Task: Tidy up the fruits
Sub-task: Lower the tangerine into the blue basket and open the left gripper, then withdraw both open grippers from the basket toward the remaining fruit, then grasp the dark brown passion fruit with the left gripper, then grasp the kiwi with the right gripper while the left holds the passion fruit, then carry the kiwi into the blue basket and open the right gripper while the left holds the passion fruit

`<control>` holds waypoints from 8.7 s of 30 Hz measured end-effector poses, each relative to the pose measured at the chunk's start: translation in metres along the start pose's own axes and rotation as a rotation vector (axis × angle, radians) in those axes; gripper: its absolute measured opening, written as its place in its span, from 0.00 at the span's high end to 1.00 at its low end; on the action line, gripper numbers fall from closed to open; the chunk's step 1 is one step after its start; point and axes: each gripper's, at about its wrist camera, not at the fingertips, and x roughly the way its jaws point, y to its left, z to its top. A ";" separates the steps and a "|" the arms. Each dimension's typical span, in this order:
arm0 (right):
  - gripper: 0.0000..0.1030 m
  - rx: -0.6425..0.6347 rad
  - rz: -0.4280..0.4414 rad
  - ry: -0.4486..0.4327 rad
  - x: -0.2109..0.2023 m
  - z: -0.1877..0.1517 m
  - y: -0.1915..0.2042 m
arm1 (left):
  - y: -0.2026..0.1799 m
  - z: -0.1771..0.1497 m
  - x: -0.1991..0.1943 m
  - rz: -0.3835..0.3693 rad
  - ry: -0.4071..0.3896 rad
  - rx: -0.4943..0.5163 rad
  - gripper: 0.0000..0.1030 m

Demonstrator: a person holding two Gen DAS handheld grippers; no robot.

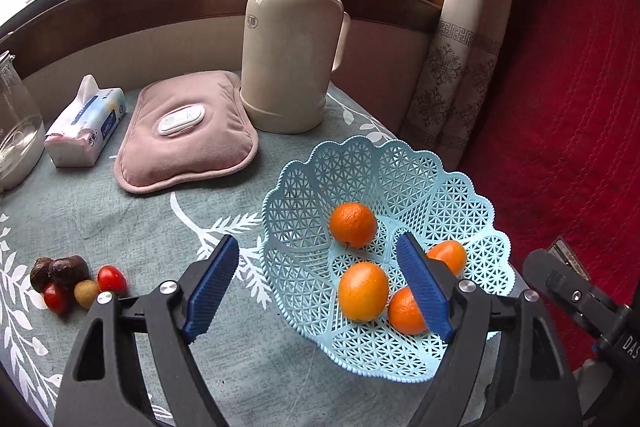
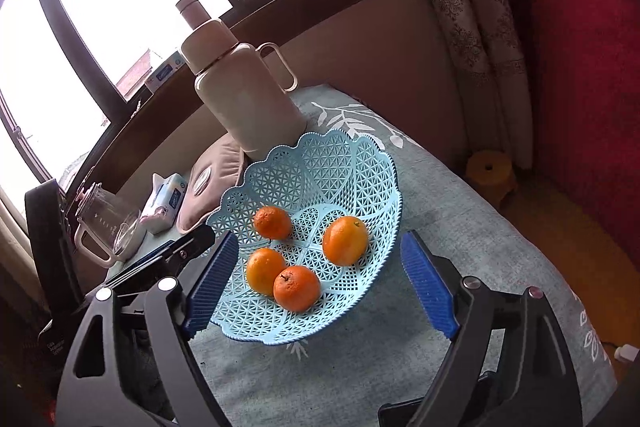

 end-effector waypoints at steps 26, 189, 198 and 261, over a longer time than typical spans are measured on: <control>0.03 -0.116 -0.012 -0.207 -0.043 -0.004 0.031 | 0.046 -0.007 -0.074 0.150 -0.138 -0.093 0.05; 0.73 -0.654 0.125 0.426 0.135 -0.158 0.246 | 0.293 -0.065 -0.101 0.291 -0.192 -0.523 0.58; 0.73 -0.620 0.130 0.374 0.116 -0.145 0.245 | 0.291 -0.065 -0.102 0.286 -0.197 -0.518 0.58; 0.61 -0.151 -0.260 0.057 0.013 -0.016 0.036 | 0.222 -0.062 -0.091 0.187 -0.170 -0.343 0.58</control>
